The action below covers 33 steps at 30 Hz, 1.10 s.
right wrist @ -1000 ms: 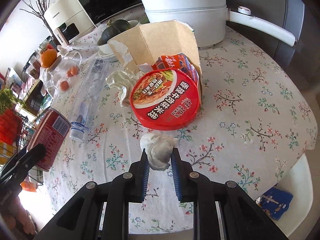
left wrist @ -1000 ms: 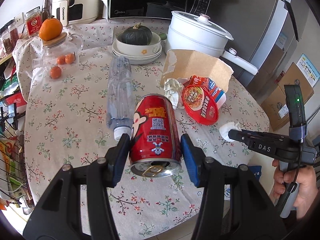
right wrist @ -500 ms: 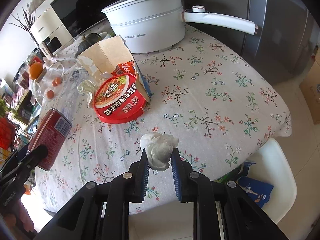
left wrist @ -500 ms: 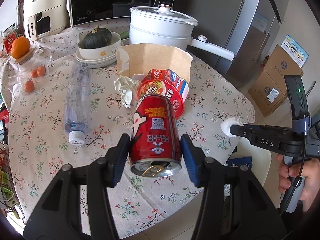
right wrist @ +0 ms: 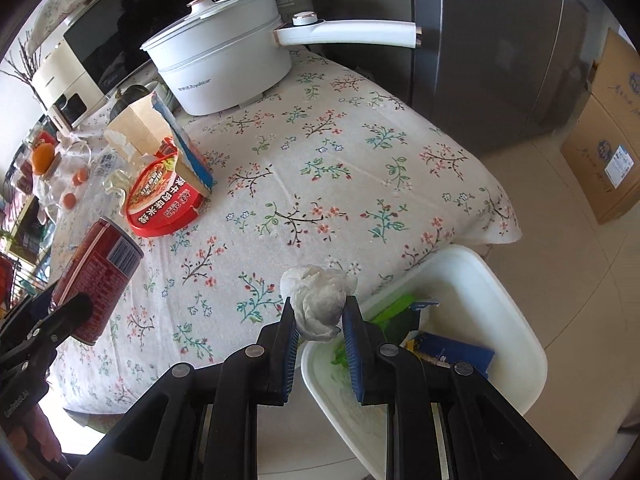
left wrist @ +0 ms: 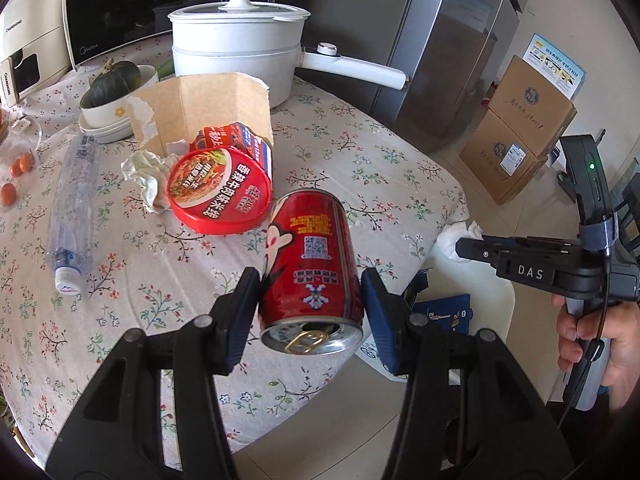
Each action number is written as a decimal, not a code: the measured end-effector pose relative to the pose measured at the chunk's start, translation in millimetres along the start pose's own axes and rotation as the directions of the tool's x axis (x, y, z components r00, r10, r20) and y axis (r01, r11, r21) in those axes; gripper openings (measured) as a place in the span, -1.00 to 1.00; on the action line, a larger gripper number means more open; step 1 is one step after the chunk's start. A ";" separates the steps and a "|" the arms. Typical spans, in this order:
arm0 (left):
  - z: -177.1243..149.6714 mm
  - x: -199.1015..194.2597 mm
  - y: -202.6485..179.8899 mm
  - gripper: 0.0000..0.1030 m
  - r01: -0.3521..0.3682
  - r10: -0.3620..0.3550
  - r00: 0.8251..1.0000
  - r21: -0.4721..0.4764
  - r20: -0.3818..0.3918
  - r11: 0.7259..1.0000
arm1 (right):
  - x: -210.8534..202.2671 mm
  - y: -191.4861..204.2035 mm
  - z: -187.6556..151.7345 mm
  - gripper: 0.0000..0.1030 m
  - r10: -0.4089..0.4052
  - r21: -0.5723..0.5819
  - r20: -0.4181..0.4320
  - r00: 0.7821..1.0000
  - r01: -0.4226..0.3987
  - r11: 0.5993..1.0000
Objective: Collect trash
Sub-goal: 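Carry the red can and white tissue over the white bin, then open both grippers to drop the can and tissue into the bin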
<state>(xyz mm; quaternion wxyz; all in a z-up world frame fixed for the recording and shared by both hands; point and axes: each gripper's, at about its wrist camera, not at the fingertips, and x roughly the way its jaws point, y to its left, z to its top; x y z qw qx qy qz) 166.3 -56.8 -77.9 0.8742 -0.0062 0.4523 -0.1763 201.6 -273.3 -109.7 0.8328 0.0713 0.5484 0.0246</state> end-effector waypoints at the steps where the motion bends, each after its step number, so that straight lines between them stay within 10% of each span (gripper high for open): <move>1: -0.3 2.2 -5.6 0.05 0.008 -0.008 1.000 0.006 -0.004 1.000 | -1.1 -6.2 -1.4 -0.57 -0.003 0.008 0.001 1.000 0.003 1.000; 18: -23.9 50.5 -116.4 0.05 0.152 -0.132 0.985 0.191 -0.112 0.970 | -14.2 -98.2 -33.3 -0.55 -0.072 0.120 -0.033 0.997 0.076 0.990; 33: -34.1 80.7 -143.4 0.05 0.132 -0.106 0.989 0.294 -0.101 0.947 | -16.1 -112.8 -37.5 -0.55 -0.111 0.132 -0.054 0.992 0.118 0.984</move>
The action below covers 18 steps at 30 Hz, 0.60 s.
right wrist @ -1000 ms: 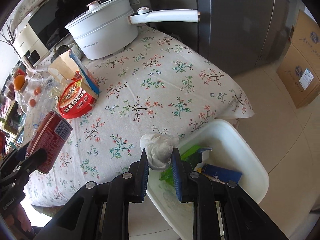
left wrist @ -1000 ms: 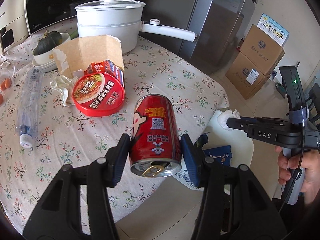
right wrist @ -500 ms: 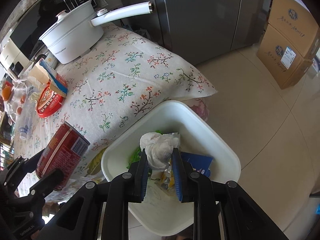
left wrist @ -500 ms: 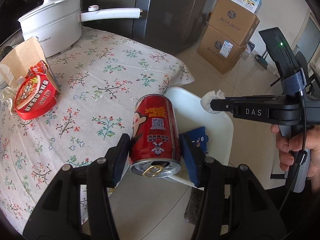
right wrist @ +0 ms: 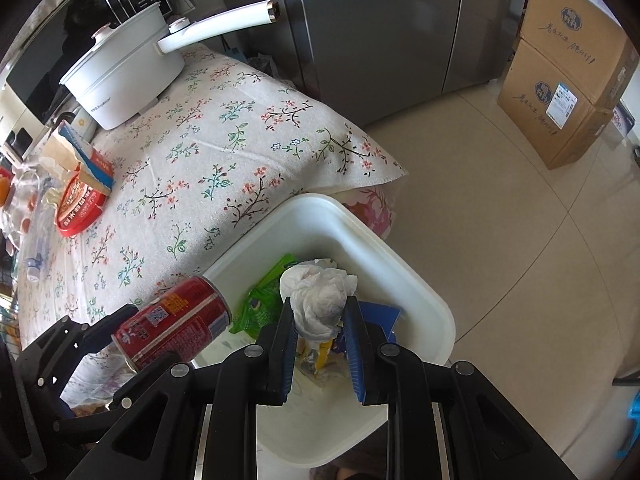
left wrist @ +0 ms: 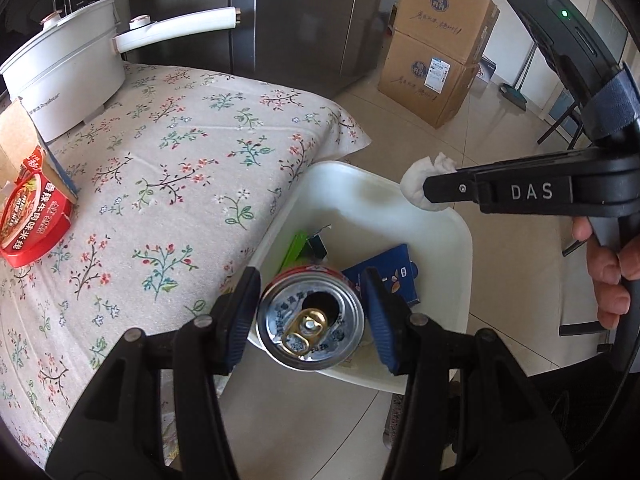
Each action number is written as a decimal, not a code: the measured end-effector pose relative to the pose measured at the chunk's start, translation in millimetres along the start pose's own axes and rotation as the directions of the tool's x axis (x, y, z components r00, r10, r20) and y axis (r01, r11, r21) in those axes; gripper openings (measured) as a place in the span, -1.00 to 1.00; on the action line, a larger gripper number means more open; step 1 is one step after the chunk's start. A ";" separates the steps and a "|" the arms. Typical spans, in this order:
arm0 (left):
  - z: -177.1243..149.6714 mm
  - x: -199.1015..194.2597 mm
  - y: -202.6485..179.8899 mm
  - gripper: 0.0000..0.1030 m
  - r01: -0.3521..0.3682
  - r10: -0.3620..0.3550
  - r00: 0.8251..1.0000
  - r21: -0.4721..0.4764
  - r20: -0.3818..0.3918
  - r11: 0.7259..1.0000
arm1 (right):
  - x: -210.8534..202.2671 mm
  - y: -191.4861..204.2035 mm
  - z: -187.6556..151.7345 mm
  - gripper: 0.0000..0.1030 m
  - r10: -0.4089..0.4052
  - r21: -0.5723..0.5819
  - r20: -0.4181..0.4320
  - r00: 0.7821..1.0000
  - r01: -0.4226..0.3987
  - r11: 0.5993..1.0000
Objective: Collect trash
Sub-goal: 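Open both grippers to drop the can and tissue into the bin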
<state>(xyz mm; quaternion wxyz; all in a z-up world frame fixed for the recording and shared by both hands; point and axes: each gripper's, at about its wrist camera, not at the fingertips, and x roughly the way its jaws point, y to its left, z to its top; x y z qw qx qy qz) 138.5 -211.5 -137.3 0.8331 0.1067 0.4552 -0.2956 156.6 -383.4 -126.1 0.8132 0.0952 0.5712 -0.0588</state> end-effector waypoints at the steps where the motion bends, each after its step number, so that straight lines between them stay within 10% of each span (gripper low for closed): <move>1: 0.6 0.6 1.4 0.16 -0.032 0.032 0.999 -0.001 -0.002 0.999 | 0.5 0.0 0.0 -0.55 -0.002 0.001 -0.001 1.000 0.002 1.000; 4: 1.8 -7.2 9.4 0.58 -0.087 0.088 0.996 -0.028 0.019 0.996 | 0.0 -0.9 0.4 -0.55 -0.002 0.006 0.001 1.000 0.002 1.000; 18: 0.2 -28.3 51.0 0.69 -0.181 0.185 0.982 -0.125 0.023 0.975 | 1.5 9.9 0.1 -0.42 0.007 -0.005 -0.009 1.000 -0.007 1.000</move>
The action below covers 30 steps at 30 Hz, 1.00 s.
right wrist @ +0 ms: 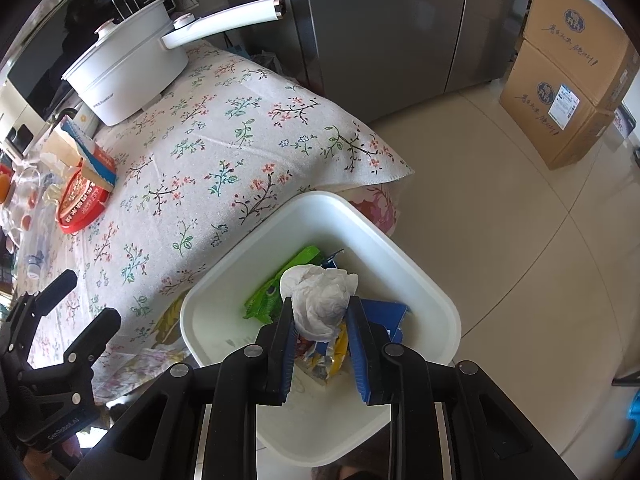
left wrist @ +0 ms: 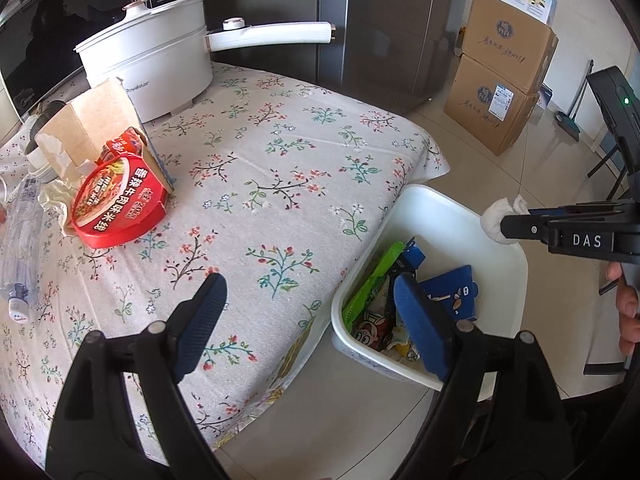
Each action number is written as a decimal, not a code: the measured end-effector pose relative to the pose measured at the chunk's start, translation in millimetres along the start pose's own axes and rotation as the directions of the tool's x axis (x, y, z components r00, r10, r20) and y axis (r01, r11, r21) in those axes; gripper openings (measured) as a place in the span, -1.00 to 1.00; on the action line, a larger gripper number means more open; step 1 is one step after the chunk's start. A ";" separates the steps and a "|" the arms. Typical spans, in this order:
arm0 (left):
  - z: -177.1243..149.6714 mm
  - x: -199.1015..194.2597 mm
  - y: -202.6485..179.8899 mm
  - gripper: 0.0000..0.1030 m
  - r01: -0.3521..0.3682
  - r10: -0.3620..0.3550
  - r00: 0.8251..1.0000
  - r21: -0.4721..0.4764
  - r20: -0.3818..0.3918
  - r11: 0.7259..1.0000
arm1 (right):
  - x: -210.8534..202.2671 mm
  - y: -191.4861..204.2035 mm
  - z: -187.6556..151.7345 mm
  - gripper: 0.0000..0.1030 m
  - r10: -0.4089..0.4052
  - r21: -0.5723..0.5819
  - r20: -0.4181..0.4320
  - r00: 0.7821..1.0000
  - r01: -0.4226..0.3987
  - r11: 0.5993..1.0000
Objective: Collect trash
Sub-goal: 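Open both grippers to drop the can and tissue into the bin, then move both grippers back over the table toward the plastic bottle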
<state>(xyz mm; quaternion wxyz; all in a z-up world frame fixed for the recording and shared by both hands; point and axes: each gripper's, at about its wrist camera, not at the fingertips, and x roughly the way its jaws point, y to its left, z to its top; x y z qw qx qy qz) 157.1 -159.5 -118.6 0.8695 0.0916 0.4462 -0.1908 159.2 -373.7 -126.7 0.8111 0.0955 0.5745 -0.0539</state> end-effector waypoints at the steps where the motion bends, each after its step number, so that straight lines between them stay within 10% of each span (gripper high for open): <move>1: 0.4 -1.3 2.0 0.73 -0.007 0.007 1.000 -0.003 0.003 1.000 | 0.6 1.5 0.2 -0.32 0.004 -0.004 -0.007 1.000 -0.004 1.000; 4: 1.1 -4.4 7.4 0.79 -0.021 0.021 1.000 -0.016 0.011 1.000 | -2.8 5.8 -0.6 0.36 -0.017 -0.006 0.012 1.000 0.017 1.000; 30: 7.5 -27.7 89.1 0.83 -0.131 0.134 0.991 -0.144 0.007 0.981 | -20.6 53.4 17.6 0.50 -0.031 -0.065 0.078 0.996 0.036 0.997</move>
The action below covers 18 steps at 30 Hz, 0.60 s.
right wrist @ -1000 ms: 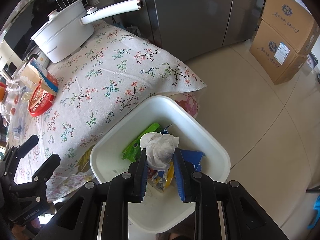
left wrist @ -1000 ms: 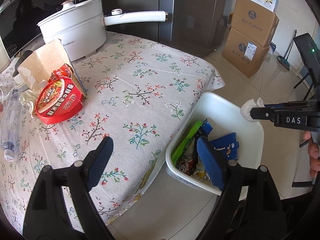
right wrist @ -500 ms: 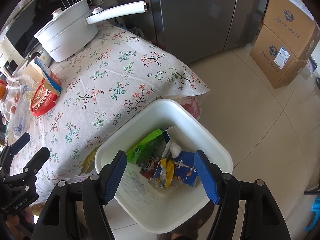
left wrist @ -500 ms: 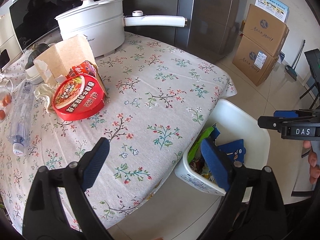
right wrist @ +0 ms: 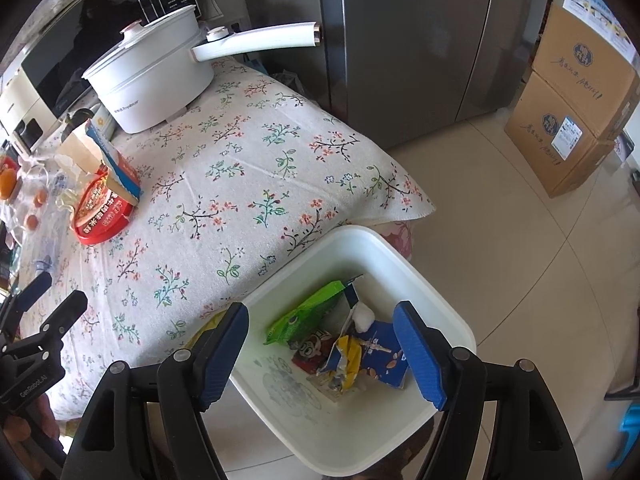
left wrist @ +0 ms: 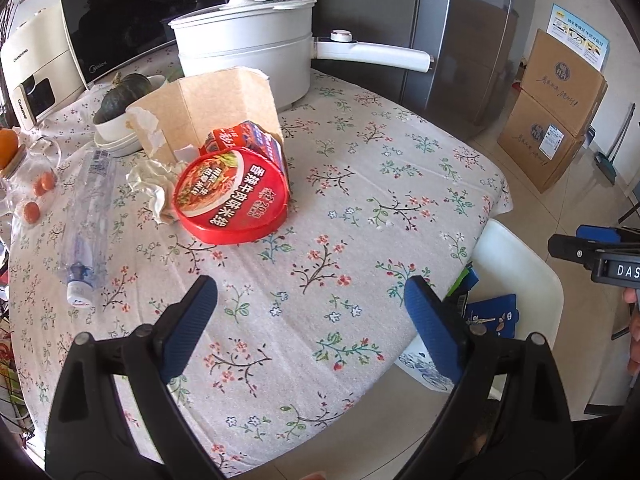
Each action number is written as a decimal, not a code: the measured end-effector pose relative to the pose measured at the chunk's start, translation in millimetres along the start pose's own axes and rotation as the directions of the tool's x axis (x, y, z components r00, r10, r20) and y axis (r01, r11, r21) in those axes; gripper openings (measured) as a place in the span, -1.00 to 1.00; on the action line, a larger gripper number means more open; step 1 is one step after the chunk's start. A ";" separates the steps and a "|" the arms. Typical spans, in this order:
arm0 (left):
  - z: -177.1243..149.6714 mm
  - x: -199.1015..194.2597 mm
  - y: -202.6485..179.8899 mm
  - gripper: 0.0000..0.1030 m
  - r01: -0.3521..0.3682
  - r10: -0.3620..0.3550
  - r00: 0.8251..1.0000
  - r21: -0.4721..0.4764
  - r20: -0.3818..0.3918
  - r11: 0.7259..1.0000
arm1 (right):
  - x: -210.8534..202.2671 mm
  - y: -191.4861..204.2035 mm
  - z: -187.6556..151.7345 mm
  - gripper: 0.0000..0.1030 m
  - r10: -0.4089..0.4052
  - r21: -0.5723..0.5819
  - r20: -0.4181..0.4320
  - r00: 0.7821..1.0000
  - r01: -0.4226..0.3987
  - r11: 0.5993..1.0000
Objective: Collect trash
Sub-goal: 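Move both grippers back over the table toward the plastic bottle, then grasp the clear plastic bottle with the left gripper while the right gripper grasps the red lid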
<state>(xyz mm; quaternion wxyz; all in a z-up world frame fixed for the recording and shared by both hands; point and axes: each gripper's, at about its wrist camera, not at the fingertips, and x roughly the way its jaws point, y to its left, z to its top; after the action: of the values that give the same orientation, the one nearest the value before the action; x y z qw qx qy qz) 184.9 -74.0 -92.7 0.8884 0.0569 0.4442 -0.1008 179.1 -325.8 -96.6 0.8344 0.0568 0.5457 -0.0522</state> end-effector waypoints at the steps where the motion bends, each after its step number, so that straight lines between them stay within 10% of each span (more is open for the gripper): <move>1: 1.1 -0.8 6.3 0.83 -0.010 0.010 1.000 -0.007 0.002 1.000 | -0.5 5.7 1.5 0.51 0.000 -0.010 0.006 1.000 0.000 1.000; 18: 10.2 7.8 153.7 0.85 -0.168 0.167 0.986 -0.284 -0.028 0.944 | 19.7 124.6 33.1 0.62 0.087 -0.085 0.023 0.996 -0.085 0.993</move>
<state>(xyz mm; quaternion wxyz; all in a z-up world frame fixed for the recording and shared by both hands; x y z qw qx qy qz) 232.6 72.6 -91.1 0.8919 -0.0342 0.4491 0.0401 235.4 -208.2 -96.8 0.8448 0.0444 0.5332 0.0059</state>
